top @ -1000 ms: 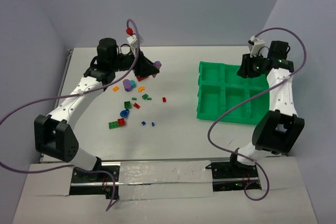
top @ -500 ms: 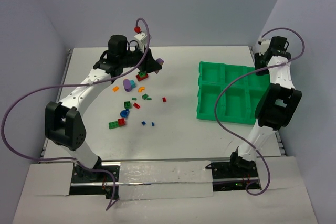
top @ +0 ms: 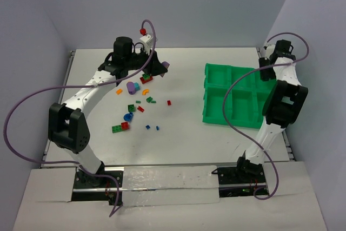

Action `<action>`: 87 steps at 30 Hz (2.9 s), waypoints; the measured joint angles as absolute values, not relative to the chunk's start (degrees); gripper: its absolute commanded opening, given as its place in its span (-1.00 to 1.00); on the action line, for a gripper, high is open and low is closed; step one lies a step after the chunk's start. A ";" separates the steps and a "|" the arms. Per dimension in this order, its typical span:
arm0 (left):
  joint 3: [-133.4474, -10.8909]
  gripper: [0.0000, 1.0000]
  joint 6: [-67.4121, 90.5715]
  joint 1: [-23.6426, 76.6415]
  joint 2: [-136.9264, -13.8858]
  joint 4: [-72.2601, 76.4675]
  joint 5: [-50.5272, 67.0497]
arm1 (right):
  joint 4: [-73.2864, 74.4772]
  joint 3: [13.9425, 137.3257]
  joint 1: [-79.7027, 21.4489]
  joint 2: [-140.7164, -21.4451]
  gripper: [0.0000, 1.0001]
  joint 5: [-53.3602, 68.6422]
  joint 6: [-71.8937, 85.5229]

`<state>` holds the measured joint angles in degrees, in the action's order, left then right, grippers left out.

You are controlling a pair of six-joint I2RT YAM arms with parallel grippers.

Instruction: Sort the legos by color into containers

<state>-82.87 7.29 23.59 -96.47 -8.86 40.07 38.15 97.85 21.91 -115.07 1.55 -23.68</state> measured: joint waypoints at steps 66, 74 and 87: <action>-59.88 0.01 -19.00 39.34 -77.12 -3.83 23.20 | 24.12 81.73 -23.56 -96.79 -1.00 59.55 20.51; -60.36 0.98 -16.90 39.07 -79.55 -4.17 20.87 | 22.31 79.79 -18.20 -96.79 -1.00 62.78 22.70; -68.55 0.99 -10.48 29.95 -80.66 -12.03 20.34 | 40.59 92.10 14.41 -99.09 -1.00 48.28 2.97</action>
<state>-68.55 -10.48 29.95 -80.66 -12.03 20.34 40.59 92.10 14.41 -99.09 48.28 2.97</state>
